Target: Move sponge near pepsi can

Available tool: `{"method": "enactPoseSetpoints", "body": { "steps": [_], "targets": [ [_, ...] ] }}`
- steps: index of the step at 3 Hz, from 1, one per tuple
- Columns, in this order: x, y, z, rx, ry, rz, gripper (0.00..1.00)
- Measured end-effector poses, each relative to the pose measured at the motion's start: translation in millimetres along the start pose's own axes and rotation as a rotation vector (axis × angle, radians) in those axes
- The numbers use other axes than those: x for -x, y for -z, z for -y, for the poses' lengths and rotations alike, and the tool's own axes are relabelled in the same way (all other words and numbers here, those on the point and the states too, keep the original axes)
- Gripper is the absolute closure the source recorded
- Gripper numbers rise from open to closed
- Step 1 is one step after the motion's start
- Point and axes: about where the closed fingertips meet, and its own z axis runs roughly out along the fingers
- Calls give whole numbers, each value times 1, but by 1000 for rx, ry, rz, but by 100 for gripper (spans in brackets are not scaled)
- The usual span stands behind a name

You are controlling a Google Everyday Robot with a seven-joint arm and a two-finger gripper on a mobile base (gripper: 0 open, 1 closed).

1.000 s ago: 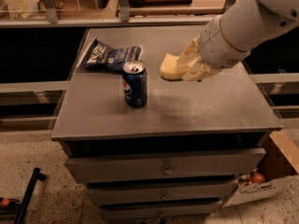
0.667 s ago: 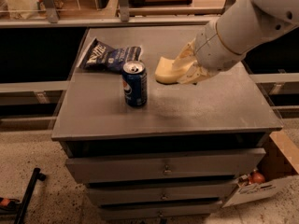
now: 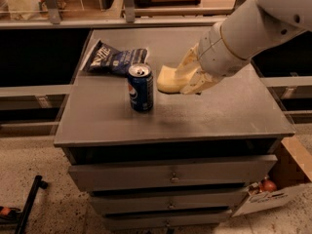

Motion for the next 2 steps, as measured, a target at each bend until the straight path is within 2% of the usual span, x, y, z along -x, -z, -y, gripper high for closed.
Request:
{"method": "enactPoseSetpoints", "body": {
  "steps": [1,2],
  "targets": [
    [2,0,0,1,3,0,13],
    [3,0,0,1,6,0,0]
  ]
}}
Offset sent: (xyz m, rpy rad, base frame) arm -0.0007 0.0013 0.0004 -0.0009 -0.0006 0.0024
